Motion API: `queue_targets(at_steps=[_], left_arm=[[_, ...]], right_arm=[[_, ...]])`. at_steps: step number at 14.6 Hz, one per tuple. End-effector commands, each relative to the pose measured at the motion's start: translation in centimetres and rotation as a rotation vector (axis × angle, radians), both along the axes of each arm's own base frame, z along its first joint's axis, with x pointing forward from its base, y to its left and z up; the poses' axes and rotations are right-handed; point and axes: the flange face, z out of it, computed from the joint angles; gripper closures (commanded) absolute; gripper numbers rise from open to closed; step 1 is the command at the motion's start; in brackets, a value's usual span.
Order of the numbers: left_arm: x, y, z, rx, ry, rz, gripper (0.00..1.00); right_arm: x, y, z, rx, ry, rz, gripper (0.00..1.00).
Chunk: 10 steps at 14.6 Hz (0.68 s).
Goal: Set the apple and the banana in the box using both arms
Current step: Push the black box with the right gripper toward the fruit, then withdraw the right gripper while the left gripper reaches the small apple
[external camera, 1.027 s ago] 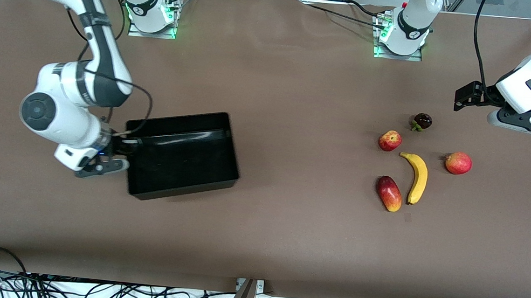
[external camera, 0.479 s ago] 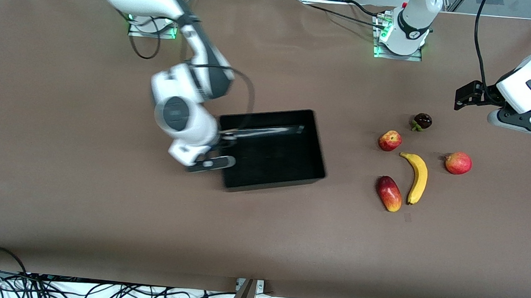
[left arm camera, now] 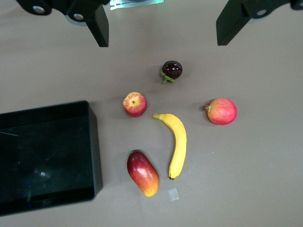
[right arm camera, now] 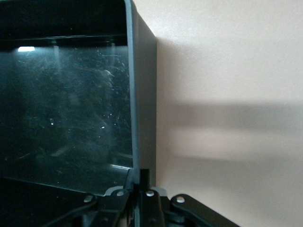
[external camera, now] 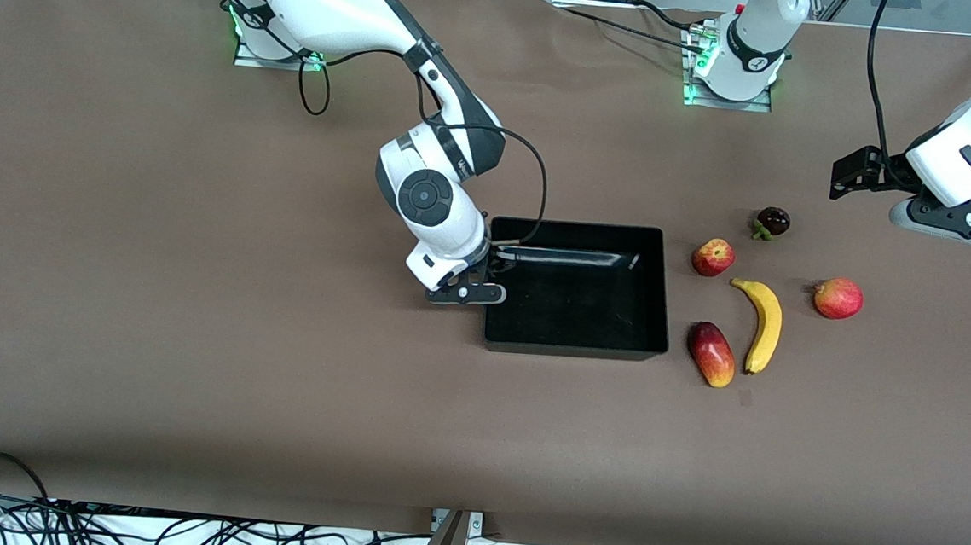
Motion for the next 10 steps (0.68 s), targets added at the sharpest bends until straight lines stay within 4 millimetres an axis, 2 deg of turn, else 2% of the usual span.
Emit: queue_targets(at_steps=[1, 2, 4, 7, 8, 9, 10], left_arm=[[0.1, -0.2, -2.0, 0.006, 0.099, 0.002, 0.0], [0.5, -0.5, -4.5, 0.016, 0.186, -0.006, 0.0], [0.8, -0.5, -8.3, 0.022, 0.281, -0.005, 0.0], [1.5, -1.5, -14.4, 0.023, 0.257, -0.021, 0.0], [1.1, -2.2, -16.7, 0.021, 0.237, -0.034, 0.0], [0.5, -2.5, -18.4, 0.02, 0.228, -0.042, 0.0], [0.2, -2.1, -19.3, 0.013, 0.233, -0.052, 0.0]], right_arm=[[-0.4, 2.0, 1.1, 0.056, 0.003, -0.081, 1.0], [-0.9, 2.7, 0.8, 0.06, -0.002, -0.085, 1.0], [-2.1, 4.1, 0.2, 0.071, -0.017, -0.078, 1.0], [-2.6, 4.7, -0.1, 0.071, -0.029, -0.055, 1.0], [-2.6, 4.7, -0.1, 0.069, -0.033, -0.048, 0.99], [-2.5, 4.7, -0.1, 0.067, -0.036, -0.044, 0.76], [-2.4, 4.6, 0.1, 0.068, -0.043, -0.033, 0.57]])
